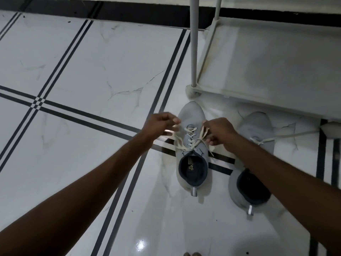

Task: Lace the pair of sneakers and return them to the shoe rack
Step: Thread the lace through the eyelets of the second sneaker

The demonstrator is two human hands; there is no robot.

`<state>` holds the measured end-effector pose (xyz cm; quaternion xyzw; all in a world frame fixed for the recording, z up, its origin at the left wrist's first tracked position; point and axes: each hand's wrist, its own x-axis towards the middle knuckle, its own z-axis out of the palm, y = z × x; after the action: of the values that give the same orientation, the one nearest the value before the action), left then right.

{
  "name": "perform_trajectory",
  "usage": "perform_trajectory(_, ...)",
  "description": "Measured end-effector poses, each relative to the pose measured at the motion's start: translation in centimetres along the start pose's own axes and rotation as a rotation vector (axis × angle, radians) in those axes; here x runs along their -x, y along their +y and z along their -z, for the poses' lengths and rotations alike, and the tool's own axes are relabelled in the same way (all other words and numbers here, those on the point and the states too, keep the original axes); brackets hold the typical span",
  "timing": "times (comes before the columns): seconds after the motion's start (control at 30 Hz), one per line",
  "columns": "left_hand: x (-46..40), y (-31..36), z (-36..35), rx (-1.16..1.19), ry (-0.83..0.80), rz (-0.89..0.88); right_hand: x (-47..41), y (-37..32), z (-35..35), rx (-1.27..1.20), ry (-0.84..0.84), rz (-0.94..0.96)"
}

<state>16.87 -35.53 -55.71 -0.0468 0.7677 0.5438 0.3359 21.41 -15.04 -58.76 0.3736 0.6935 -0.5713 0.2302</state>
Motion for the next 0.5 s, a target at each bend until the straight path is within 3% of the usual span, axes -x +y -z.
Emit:
perform_trajectory(0.1, -0.7, 2.5, -3.5, -0.121, -0.020, -0.160, -0.4, -1.9, 3.0, 0.268, -0.064, 0.113)
perform_trajectory(0.23, -1.4, 3.6, -8.9, -0.341, -0.168, -0.281, 0.8, -2.5, 8.3, 0.750, -0.144, 0.303)
perform_trajectory(0.33, -1.4, 2.9, -12.2, -0.553, -0.241, -0.392, 1.7, -0.9, 11.9, 0.897, -0.126, 0.383)
perform_trajectory(0.5, -1.2, 0.7, -16.2, -0.671, -0.440, -0.541, 4.5, 5.1, 16.4, 0.957, -0.065, 0.444)
